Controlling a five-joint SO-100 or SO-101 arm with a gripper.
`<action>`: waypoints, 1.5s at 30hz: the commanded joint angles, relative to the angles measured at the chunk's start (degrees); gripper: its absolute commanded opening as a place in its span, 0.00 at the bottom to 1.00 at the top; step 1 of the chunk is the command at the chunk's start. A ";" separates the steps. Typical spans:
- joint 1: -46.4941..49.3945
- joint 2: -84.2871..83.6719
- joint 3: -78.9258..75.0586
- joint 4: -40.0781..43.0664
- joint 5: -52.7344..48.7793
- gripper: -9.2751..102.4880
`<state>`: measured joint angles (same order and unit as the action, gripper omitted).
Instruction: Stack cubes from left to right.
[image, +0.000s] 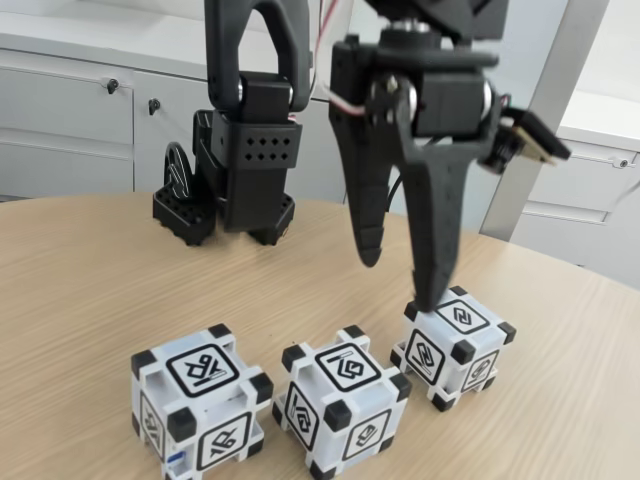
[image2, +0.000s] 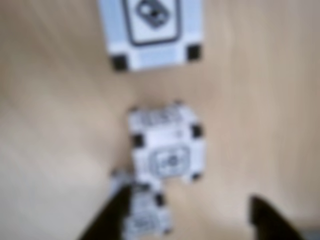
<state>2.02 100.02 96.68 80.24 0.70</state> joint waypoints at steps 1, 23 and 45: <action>-0.18 -0.18 -2.46 0.44 -2.29 0.39; -16.08 -2.64 -2.90 -0.62 9.40 0.40; -16.52 -22.50 -3.08 -9.93 2.02 0.40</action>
<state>-14.59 77.34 96.24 70.84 3.52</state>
